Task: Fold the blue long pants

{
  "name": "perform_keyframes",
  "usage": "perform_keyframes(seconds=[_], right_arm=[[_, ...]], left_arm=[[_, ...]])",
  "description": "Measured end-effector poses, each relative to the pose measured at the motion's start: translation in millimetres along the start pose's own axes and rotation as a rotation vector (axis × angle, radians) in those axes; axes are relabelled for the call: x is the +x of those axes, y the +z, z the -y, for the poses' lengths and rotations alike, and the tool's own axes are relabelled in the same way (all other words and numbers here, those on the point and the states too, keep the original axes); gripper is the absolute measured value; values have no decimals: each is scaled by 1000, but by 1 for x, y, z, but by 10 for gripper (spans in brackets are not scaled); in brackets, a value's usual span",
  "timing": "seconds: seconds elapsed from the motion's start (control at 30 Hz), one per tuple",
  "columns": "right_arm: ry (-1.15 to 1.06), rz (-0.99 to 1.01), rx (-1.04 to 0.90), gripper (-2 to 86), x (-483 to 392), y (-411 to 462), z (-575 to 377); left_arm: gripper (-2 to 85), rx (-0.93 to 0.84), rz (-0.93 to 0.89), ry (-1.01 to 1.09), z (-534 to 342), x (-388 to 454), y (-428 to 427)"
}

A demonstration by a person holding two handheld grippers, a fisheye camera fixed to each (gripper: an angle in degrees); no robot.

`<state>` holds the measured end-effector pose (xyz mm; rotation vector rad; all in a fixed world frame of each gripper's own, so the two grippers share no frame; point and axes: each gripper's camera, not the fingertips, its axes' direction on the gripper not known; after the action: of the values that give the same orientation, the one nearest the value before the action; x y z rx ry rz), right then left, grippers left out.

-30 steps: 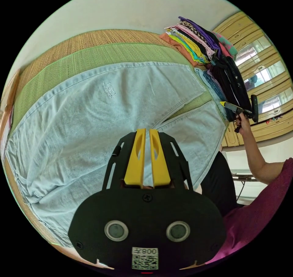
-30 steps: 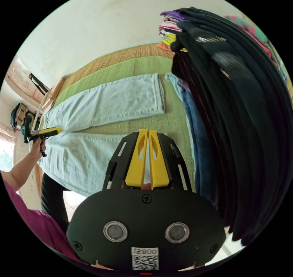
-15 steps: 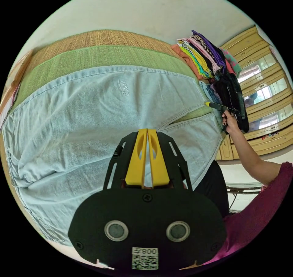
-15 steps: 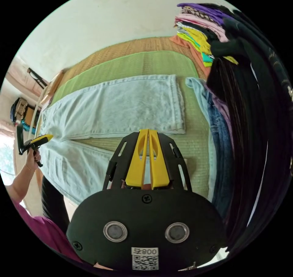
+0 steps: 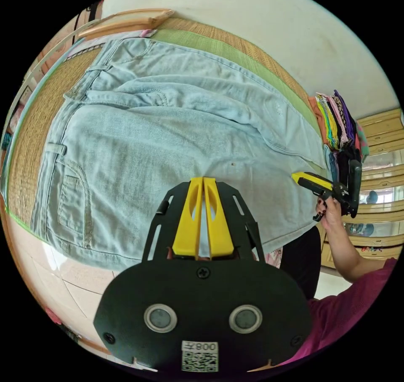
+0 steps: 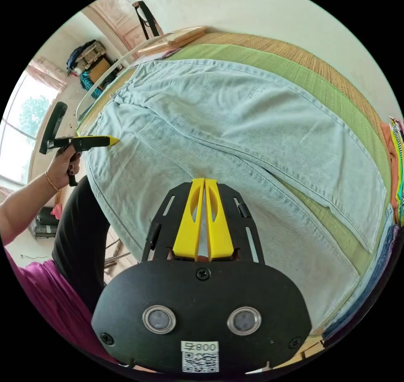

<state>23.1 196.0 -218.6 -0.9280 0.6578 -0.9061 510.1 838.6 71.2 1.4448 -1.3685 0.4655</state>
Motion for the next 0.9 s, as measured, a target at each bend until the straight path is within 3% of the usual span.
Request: perform_keyframes(seconds=[0.43, 0.7, 0.8, 0.9], right_arm=[[-239, 78, 21, 1, -133, 19, 105], [-317, 76, 58, 1, -190, 53, 197], [-306, 57, 29, 2, -194, 78, 227], [-275, 57, -42, 2, -193, 114, 244]], left_arm=[[1, 144, 13, 20, 2, -143, -33], [2, 87, -27, 3, 24, -225, -17], [2, 208, -65, 31, 36, -245, -39], [2, 267, 11, 31, 65, -271, -53]])
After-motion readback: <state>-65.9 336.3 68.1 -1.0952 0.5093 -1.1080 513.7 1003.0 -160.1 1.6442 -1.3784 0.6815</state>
